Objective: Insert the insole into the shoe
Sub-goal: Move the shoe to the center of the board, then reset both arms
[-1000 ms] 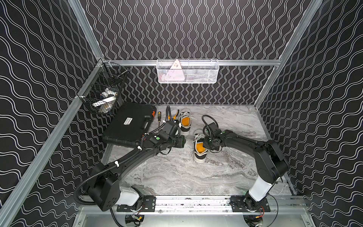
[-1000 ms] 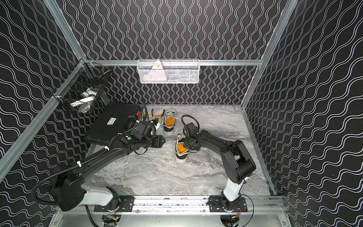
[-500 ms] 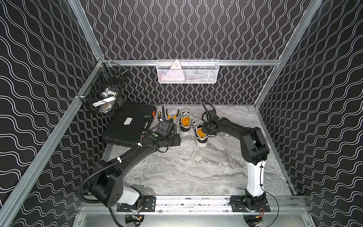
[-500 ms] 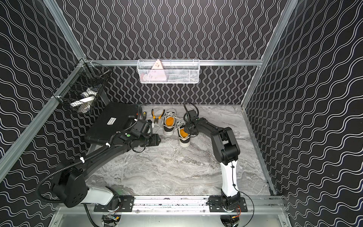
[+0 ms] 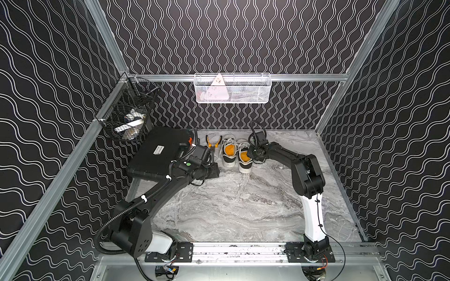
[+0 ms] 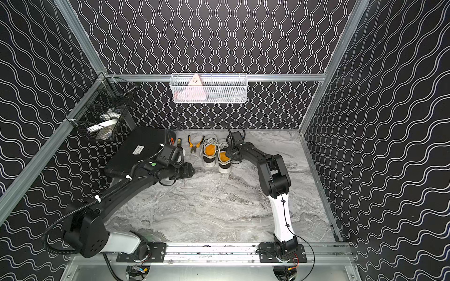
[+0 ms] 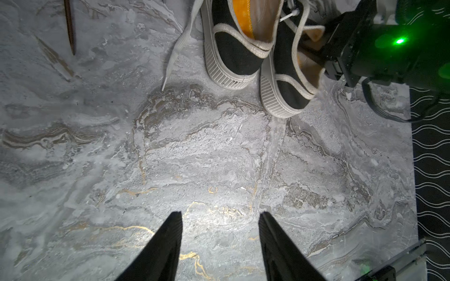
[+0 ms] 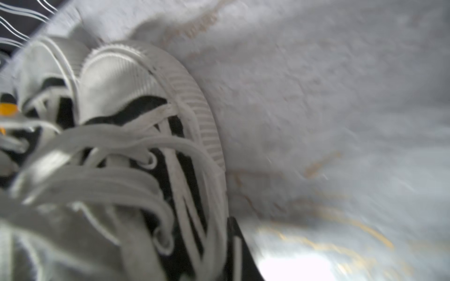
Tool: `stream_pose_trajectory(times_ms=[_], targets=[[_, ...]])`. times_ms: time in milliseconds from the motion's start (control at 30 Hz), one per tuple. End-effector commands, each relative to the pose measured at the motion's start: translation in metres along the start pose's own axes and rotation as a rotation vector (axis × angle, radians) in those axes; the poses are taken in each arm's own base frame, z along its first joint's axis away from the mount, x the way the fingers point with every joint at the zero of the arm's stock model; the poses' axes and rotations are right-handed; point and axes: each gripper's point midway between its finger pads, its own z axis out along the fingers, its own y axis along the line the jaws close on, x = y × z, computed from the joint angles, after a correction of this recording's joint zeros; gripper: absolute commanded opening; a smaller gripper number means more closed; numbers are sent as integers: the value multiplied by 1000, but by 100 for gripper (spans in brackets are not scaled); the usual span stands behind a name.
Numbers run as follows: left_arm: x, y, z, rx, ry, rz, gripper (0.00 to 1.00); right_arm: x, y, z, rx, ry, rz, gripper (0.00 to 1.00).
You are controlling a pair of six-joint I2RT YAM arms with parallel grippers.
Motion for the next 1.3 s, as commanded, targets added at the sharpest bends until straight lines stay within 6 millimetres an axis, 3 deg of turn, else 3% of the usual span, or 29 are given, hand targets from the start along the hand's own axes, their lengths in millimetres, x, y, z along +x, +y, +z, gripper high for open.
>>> stream_pose_trajectory(times_ms=[0, 167, 267, 533, 600, 633, 667, 700, 733, 867, 1067, 1267], targets=[[-3, 1, -2, -6, 4, 2, 56, 1, 3, 5, -7, 14, 33, 19], [-6, 7, -1, -13, -7, -9, 56, -4, 9, 1, -37, -5, 49, 27], [-6, 9, -2, -6, -17, -16, 56, -4, 14, -8, -72, -7, 50, 40], [-6, 19, -4, -14, -42, -17, 57, -22, 17, -72, -140, -57, -12, 60], [-9, 24, -5, -3, -42, -48, 62, -24, 20, -96, -189, -65, -50, 64], [-12, 27, -5, 5, -43, -76, 78, -21, 17, -105, -187, -58, -69, 68], [-15, 28, -5, 25, -46, -101, 98, -18, 11, -114, -175, -52, -82, 72], [-17, 29, -6, 34, -50, -119, 99, -16, 5, -122, -168, -51, -91, 98], [-21, 31, -7, 34, -59, -128, 99, -14, -3, -132, -160, -64, -99, 99], [-38, 48, -8, -78, -114, -80, 99, -18, -45, -170, -111, -202, -106, 100], [-72, 111, -7, -359, -303, -36, 99, -31, -117, -200, 72, -440, -67, 99], [-73, 167, -1, -554, -462, 172, 99, -31, -154, -207, 185, -510, -67, 100]])
